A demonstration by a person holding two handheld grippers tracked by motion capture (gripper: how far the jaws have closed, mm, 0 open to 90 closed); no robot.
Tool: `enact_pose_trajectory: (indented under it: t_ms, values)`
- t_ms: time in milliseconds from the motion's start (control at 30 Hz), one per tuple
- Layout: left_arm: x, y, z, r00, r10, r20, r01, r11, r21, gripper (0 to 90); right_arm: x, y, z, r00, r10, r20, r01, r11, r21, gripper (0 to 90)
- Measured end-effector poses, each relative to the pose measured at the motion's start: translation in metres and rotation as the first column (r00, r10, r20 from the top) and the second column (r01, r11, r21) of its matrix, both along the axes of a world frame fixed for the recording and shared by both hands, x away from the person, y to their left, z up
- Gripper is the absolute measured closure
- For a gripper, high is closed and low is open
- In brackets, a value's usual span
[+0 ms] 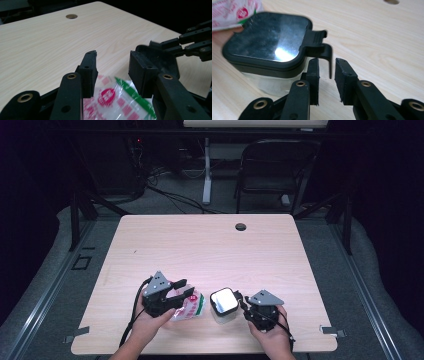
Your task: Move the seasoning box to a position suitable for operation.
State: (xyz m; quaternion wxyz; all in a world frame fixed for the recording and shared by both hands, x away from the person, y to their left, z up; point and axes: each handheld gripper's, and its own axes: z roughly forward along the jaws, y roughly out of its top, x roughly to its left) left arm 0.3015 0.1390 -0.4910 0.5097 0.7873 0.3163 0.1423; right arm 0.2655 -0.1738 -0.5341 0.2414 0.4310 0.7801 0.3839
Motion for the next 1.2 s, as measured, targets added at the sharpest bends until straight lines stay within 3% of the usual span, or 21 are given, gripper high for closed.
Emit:
enact_pose_trajectory:
  t_ms: [33, 100, 133, 300, 433, 567, 633, 967, 1200]
  values:
    - [0.001, -0.002, 0.001, 1.0000, -0.001, -0.005, 0.001, 0.9999, -0.010, 61.3, -0.003, -0.006, 0.009, 0.9999, 0.003, 0.011, -0.004, 0.9995, 0.031, 75.2]
    - [0.002, -0.005, 0.002, 0.9998, -0.007, -0.018, 0.006, 0.9999, -0.010, 62.3, -0.003, -0.008, 0.014, 0.9998, 0.005, 0.018, -0.005, 0.9994, 0.034, 76.1]
    - [0.003, -0.006, 0.001, 0.9994, -0.009, -0.033, 0.008, 0.9999, -0.013, 65.7, -0.001, -0.010, 0.024, 0.9990, 0.002, 0.044, -0.003, 0.9995, 0.033, 79.1]
    - [-0.003, -0.010, -0.008, 0.9975, -0.038, -0.060, 0.038, 0.9993, 0.002, 73.2, 0.016, -0.004, 0.035, 0.9984, 0.019, 0.053, -0.024, 0.9963, 0.083, 81.9]
    - [-0.005, -0.015, -0.012, 0.9955, -0.046, -0.082, 0.046, 0.9989, -0.006, 75.0, 0.018, 0.000, 0.034, 0.9974, 0.015, 0.071, -0.021, 0.9962, 0.084, 81.4]
    - [-0.006, -0.026, -0.018, 0.9946, -0.054, -0.088, 0.057, 0.9979, 0.032, 75.6, 0.017, 0.003, 0.028, 0.9975, 0.037, 0.060, -0.042, 0.9959, 0.080, 80.4]
    - [-0.009, -0.031, -0.021, 0.9935, -0.059, -0.098, 0.066, 0.9953, 0.071, 76.2, 0.019, 0.004, 0.025, 0.9982, 0.035, 0.049, -0.039, 0.9961, 0.080, 80.4]
    - [-0.016, -0.036, -0.022, 0.9923, -0.070, -0.102, 0.078, 0.9935, 0.083, 80.5, 0.023, 0.004, 0.020, 0.9986, 0.041, 0.035, -0.044, 0.9929, 0.111, 80.0]
    - [-0.017, -0.038, -0.025, 0.9910, -0.068, -0.115, 0.080, 0.9918, 0.100, 87.7, 0.023, 0.003, 0.018, 0.9989, 0.040, 0.024, -0.043, 0.9877, 0.151, 85.1]
